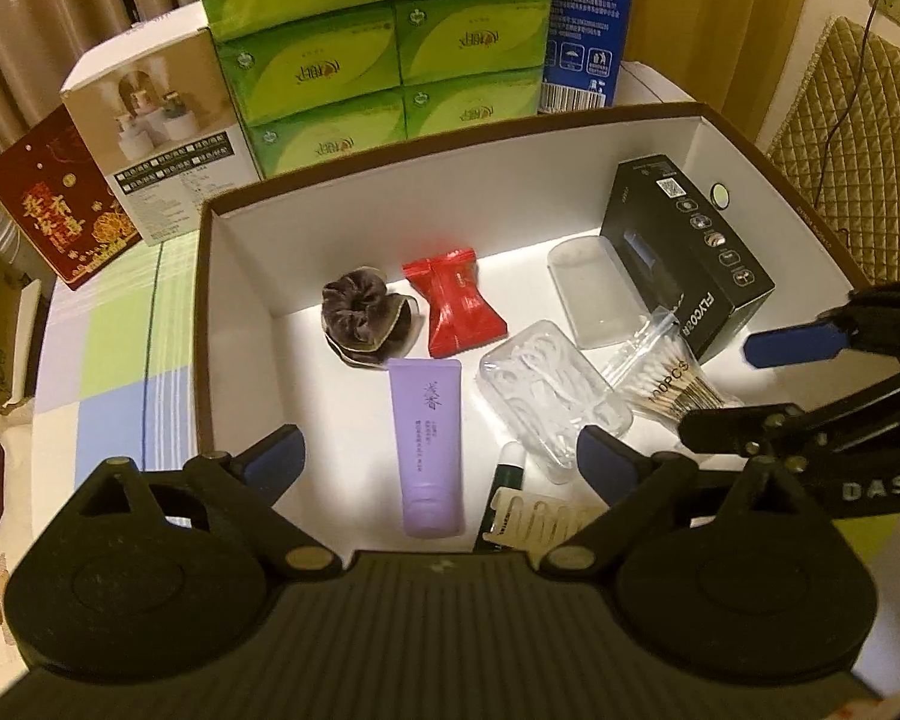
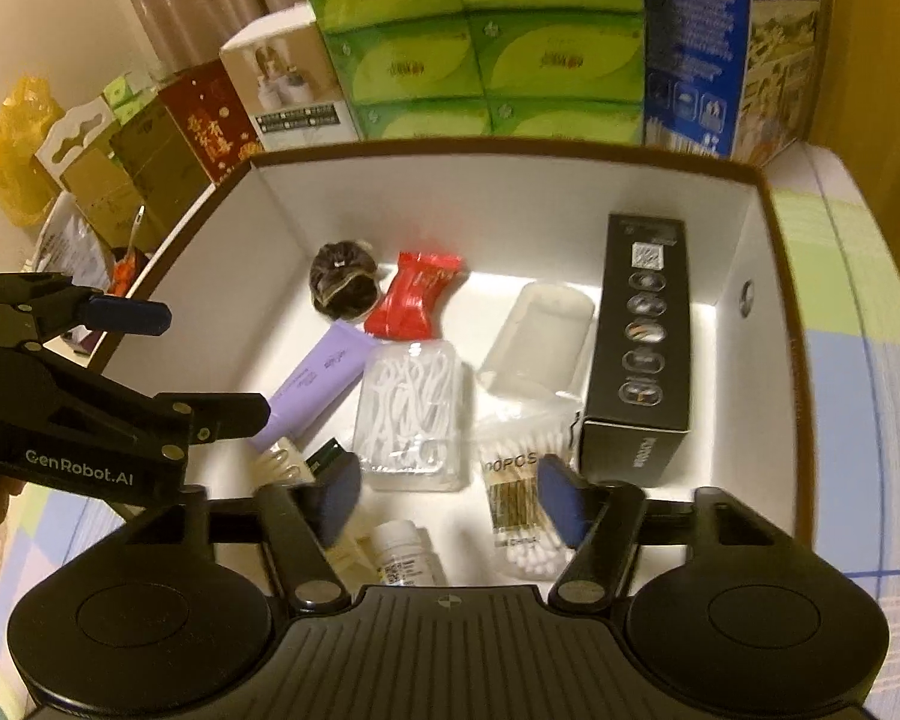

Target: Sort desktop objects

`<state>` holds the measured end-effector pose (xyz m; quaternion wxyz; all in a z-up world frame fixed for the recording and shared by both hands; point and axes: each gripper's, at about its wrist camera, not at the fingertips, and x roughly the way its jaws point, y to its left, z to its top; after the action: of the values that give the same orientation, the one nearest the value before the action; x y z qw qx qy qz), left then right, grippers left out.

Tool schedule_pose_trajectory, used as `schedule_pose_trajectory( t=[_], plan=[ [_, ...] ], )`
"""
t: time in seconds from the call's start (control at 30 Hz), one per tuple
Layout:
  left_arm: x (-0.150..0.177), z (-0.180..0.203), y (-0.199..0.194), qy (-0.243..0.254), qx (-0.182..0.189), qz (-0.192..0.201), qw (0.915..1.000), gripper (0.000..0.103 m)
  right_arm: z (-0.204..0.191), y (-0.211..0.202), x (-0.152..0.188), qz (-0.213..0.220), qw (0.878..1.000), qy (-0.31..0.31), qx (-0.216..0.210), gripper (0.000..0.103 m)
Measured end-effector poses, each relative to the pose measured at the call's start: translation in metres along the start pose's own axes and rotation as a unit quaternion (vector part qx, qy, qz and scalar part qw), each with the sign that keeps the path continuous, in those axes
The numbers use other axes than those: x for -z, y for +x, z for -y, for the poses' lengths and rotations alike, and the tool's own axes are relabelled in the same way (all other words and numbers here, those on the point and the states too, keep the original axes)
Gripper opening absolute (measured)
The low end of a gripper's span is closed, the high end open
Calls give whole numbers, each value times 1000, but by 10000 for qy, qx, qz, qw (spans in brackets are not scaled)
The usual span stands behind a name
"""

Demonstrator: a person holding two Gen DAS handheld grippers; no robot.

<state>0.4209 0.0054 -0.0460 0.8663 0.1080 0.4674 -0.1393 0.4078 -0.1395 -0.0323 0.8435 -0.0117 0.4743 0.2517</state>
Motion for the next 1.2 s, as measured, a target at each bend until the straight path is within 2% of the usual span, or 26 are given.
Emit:
schedule_pose_trajectory(
  t=[0.1,0.17,0.27,0.53,0.83,1.0,1.2],
  plan=[
    [0,0,-5,6,-55,58,10000,97,0,-8,1,68,10000,60,-14,80],
    [1,1,-10,19,-119,125,9998,98,-1,-15,2,129,9999,69,16,92],
    [3,2,-21,54,-216,271,9994,99,-4,-27,6,289,9995,85,105,101],
    [23,12,-61,128,-561,732,9957,102,-15,-66,26,692,9969,159,325,101],
    [58,19,-115,-303,-509,969,9935,102,-34,-111,58,1070,9926,151,557,101],
    [79,27,-146,-539,-520,1062,9915,102,-43,-134,79,1118,9920,336,472,101],
    [109,42,-176,-698,-558,1076,9902,102,-54,-159,105,1105,9929,273,353,101]
  ],
)
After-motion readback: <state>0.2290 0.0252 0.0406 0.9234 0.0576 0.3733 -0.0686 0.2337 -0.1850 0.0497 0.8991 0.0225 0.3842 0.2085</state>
